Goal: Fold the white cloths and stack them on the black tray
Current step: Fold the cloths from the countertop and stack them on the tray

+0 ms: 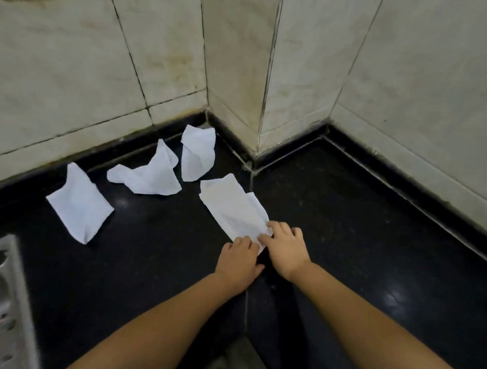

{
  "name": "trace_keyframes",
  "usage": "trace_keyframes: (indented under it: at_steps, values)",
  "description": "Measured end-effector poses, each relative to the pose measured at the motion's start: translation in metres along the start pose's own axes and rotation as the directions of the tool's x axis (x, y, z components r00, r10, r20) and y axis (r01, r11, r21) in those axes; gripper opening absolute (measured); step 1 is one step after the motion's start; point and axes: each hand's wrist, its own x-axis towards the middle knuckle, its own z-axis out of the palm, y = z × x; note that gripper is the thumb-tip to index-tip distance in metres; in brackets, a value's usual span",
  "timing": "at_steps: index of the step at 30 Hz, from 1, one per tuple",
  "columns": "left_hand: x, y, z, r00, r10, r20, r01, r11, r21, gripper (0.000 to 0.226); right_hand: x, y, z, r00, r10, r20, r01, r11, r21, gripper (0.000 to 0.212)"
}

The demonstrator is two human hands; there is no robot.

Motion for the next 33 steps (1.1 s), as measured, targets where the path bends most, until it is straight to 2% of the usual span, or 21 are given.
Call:
trace_keyframes:
  at_steps: [4,6,8,11,14,16,18,19,22,28,30,33]
  values:
    - [0.002,-0.008,0.014,0.998,0.035,-0.061,-0.036,0.999,-0.010,0.041,0.012,0.000,0.007,0.997,-0.037,-0.062,0.037,0.999,-0.007,0.032]
    - [0.002,-0.012,0.009,0.990,0.044,-0.132,-0.055,0.995,-0.084,0.028,0.010,0.000,0.007,0.984,-0.077,-0.158,0.085,0.995,0.050,0.023]
    - [0.002,-0.018,-0.003,0.976,-0.003,-0.217,-0.049,0.971,-0.235,0.019,0.003,0.002,0.002,0.955,-0.116,-0.273,0.147,0.984,0.096,0.015]
    - [-0.003,-0.023,-0.031,0.963,-0.111,-0.244,-0.040,0.839,-0.542,0.011,-0.009,0.007,-0.021,0.932,-0.056,-0.359,0.156,0.954,0.256,0.010]
    - [-0.014,-0.009,-0.063,0.979,-0.091,-0.182,-0.076,0.666,-0.742,0.014,-0.020,0.010,-0.056,0.930,0.016,-0.367,0.157,0.886,0.436,0.013]
    - [-0.020,0.002,-0.078,0.982,-0.052,-0.180,-0.101,0.663,-0.742,0.025,-0.030,0.012,-0.080,0.930,0.054,-0.364,0.170,0.815,0.554,0.014]
    - [-0.024,0.008,-0.091,0.953,-0.031,-0.302,-0.190,0.717,-0.671,0.017,-0.042,0.016,-0.099,0.936,0.088,-0.342,0.166,0.744,0.647,0.010]
    - [-0.025,0.009,-0.098,0.923,-0.039,-0.382,-0.231,0.736,-0.636,0.008,-0.049,0.020,-0.106,0.936,0.103,-0.336,0.162,0.723,0.672,0.008]
    - [-0.021,0.011,-0.120,0.858,-0.144,-0.492,-0.251,0.719,-0.648,0.015,-0.064,0.035,-0.114,0.936,0.173,-0.306,0.112,0.677,0.727,0.005]
    - [-0.013,0.011,-0.159,0.867,-0.288,-0.406,-0.185,0.570,-0.800,0.025,-0.080,0.063,-0.103,0.968,0.231,-0.099,-0.045,0.548,0.835,0.013]
    - [-0.010,0.006,-0.166,0.868,-0.332,-0.368,-0.151,0.530,-0.834,0.028,-0.082,0.074,-0.104,0.950,0.288,-0.122,-0.050,0.524,0.850,0.015]
    - [-0.011,-0.002,-0.177,0.851,-0.362,-0.380,-0.166,0.501,-0.849,0.030,-0.089,0.092,-0.118,0.863,0.431,-0.264,0.022,0.490,0.871,0.014]
